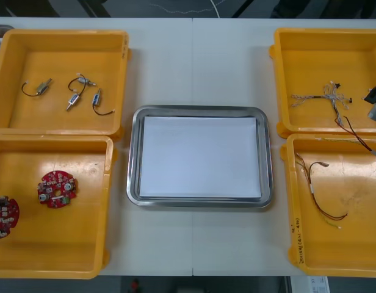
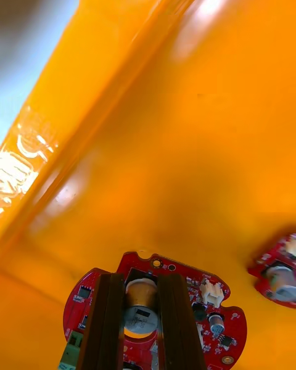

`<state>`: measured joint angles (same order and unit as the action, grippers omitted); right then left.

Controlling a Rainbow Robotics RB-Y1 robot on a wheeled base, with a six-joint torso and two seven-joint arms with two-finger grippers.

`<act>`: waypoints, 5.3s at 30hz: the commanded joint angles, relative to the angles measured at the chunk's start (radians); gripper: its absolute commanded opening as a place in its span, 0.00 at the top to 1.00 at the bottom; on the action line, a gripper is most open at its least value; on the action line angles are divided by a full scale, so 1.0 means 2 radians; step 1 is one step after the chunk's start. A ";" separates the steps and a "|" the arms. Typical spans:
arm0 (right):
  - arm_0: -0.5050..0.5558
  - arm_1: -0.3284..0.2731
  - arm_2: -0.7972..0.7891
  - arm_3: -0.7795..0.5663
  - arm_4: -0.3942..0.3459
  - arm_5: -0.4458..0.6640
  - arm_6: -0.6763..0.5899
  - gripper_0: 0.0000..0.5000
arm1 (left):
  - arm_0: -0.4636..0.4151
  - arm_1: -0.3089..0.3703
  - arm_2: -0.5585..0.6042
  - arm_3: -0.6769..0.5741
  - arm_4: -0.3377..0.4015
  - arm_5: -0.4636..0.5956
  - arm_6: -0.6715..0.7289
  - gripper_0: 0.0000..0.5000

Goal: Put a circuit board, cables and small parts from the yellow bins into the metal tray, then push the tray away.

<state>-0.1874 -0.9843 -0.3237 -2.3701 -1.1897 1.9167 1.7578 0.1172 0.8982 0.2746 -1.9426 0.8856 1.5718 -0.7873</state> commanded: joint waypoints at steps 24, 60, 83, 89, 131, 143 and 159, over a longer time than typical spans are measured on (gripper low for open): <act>0.005 -0.019 0.004 -0.001 0.007 0.002 0.015 1.00 | -0.248 0.043 -0.084 -0.110 0.089 0.174 -0.025 1.00; 0.005 -0.019 0.000 -0.001 -0.001 0.002 0.014 1.00 | -0.446 -0.142 -0.410 -0.092 -0.052 0.169 0.060 1.00; 0.005 -0.019 0.000 -0.001 0.006 0.002 0.015 1.00 | -0.447 -0.188 -0.506 0.050 -0.161 -0.001 0.092 0.99; 0.006 -0.019 0.000 -0.001 0.007 0.002 0.015 1.00 | -0.446 -0.188 -0.514 0.057 -0.165 -0.014 0.102 1.00; -0.088 -0.020 0.077 -0.001 -0.031 0.002 0.018 1.00 | -0.506 -0.155 -0.350 0.016 -0.082 0.151 0.122 0.00; -0.237 0.015 0.240 -0.001 -0.013 0.002 0.014 1.00 | -0.513 -0.087 -0.268 0.016 -0.015 0.174 0.058 0.00; -0.330 0.143 0.417 0.056 0.120 0.002 0.045 1.00 | -0.513 0.000 -0.192 0.103 0.052 0.174 -0.128 0.00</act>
<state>-0.7864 -0.7233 0.4312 -2.2818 -0.9832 1.9173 1.8183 -0.8637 0.8357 -0.1407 -1.7562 0.9795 1.9123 -1.0007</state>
